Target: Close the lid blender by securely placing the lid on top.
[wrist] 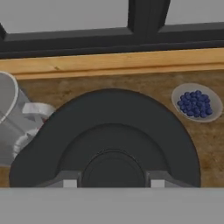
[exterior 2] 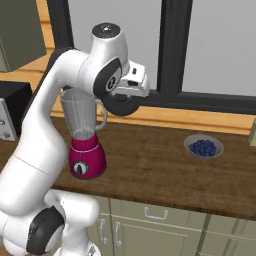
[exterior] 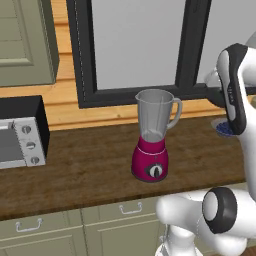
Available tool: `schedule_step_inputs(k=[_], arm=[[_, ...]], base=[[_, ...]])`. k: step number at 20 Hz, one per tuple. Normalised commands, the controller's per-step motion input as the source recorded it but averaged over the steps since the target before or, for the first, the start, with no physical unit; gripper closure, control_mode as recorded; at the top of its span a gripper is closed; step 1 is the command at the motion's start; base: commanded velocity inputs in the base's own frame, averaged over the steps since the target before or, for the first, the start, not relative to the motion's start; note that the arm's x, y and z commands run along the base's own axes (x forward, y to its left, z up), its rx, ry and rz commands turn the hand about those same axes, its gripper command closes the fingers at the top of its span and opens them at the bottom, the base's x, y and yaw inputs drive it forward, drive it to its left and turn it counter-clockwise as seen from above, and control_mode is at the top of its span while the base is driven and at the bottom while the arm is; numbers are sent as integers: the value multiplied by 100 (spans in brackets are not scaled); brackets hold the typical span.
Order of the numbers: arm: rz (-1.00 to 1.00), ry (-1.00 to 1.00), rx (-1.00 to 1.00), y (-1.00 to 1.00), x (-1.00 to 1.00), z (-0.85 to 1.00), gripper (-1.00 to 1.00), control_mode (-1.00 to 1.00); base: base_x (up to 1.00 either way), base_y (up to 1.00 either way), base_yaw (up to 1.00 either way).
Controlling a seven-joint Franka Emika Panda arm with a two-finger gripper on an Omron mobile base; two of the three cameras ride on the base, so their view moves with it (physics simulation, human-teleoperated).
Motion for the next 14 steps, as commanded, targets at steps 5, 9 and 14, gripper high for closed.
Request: schedule_step_inputs(k=[5, 9, 14], arm=[[0, -6, 0, 55, 0, 48, 100, -100], [0, -7, 0, 59, 0, 46, 100, -100], [0, -1, 0, 64, 0, 18, 100, -100]], base=[[0, 0, 0], [0, 0, 0], [0, 0, 0]])
